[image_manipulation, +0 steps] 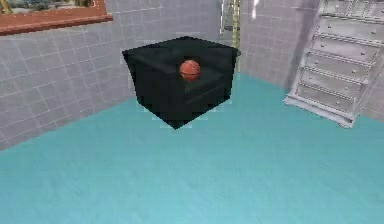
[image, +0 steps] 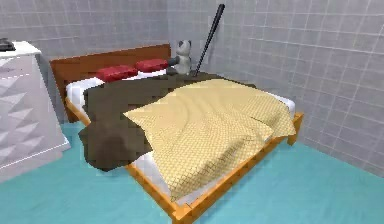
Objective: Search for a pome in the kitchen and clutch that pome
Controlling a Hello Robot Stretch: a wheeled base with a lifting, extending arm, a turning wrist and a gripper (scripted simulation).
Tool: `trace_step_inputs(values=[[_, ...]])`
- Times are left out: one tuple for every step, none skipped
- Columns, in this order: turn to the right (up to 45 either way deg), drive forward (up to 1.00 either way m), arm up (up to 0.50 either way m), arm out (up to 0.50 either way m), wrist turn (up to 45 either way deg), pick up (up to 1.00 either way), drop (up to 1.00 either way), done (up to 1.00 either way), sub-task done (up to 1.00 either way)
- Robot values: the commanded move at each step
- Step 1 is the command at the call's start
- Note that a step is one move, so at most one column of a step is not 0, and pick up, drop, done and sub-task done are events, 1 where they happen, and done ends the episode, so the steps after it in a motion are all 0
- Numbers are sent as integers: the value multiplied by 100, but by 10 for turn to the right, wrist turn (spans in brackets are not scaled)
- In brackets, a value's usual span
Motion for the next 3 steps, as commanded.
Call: trace_step_inputs(values=[[450,0,0,0,0,0,0,0,0],[0,5,0,0,0,0,0,0,0],[-450,0,0,0,0,0,0,0,0]])
